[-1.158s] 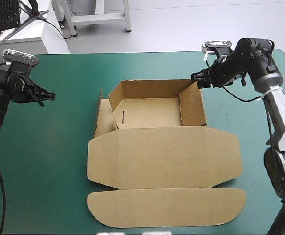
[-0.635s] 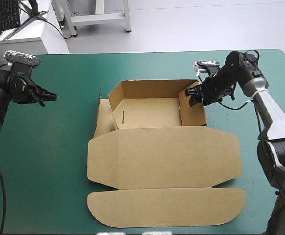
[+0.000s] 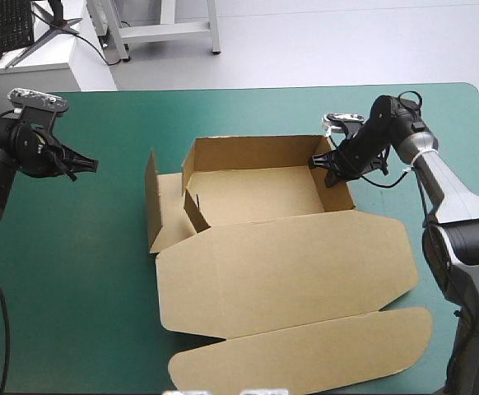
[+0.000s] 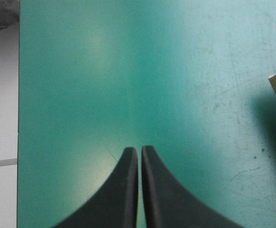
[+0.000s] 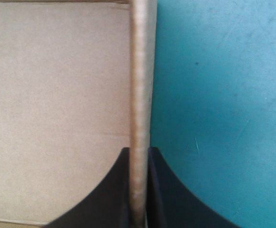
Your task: Fold the box
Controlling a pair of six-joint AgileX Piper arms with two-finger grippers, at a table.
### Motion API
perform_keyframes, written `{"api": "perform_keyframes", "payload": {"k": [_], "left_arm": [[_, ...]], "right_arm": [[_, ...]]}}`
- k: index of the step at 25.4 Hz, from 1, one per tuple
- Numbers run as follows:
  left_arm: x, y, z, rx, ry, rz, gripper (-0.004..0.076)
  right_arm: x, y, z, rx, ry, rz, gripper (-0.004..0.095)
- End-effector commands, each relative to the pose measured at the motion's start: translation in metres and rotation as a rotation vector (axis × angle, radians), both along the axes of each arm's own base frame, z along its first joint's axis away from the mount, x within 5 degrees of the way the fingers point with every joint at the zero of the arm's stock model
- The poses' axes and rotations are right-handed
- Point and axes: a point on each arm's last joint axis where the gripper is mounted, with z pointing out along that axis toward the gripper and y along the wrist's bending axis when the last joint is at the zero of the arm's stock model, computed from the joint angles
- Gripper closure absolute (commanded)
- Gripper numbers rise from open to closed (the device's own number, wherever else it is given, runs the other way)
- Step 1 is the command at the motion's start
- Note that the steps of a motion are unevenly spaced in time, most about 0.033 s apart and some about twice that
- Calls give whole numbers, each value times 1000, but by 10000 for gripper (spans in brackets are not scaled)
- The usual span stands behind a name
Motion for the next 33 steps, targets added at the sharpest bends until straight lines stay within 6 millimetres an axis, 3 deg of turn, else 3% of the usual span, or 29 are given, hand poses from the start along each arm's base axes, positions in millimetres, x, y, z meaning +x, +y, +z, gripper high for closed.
{"api": "perform_keyframes", "payload": {"k": [1,7,12,21,26,29,31,33], "left_arm": [[-7,0,19,-6,-93,-6,714],[-5,-1,21,-31,-129,9,727],[1,-7,22,-120,-174,7,734],[34,-30,-12,-398,-62,-7,734],[49,-43,-23,-556,-44,-41,734],[53,-45,-31,-545,-17,-77,729],[54,-45,-35,-545,7,-79,671],[57,-46,-40,-548,24,-76,500]], "right_arm": [[-8,-2,28,24,-38,6,909],[-13,-14,46,36,-82,-20,909],[-22,-36,74,56,-149,-65,909],[-58,-68,139,131,-337,-98,915],[-75,-81,162,130,-408,-122,928],[-80,-81,167,118,-424,-122,928],[-80,-81,167,120,-424,-121,928],[-81,-81,168,121,-428,-121,928]]}}
